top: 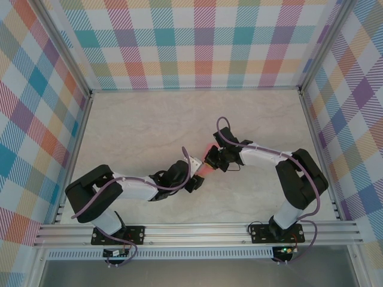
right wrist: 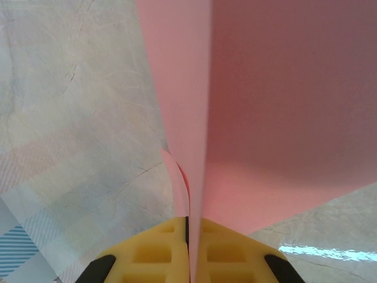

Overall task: Fold a paper plane with a square sheet of paper (pick it up from the middle)
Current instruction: Fourth fold the wing at the center of the table.

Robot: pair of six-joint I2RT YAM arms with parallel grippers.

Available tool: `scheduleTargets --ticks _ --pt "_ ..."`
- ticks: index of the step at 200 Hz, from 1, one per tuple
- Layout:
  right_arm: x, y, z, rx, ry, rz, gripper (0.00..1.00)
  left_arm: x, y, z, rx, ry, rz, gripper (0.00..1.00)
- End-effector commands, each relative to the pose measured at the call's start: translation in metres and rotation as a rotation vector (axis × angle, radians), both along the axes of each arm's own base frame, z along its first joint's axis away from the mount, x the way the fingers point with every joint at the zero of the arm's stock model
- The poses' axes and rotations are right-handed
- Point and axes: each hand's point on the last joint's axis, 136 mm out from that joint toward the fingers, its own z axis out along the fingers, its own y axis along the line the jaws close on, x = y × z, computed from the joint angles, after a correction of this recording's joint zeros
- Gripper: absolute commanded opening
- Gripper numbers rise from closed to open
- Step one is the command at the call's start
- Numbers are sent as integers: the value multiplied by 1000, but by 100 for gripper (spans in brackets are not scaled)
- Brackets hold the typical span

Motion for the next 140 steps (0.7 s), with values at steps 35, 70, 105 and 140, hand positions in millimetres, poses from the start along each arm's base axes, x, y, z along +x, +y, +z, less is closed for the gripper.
scheduleTargets --ticks 35,70,105,140 --pt "-8 4 -9 26 51 -7 6 4 -14 -3 47 -123 -75 42" --pt "-9 4 -10 30 57 -11 6 8 -12 -9 76 -151 -47 35" --pt "-9 3 -10 36 64 -14 10 9 -15 -12 87 -156 -43 28" --pt "-8 -2 -9 25 53 -9 19 8 -15 -14 75 -144 -34 20"
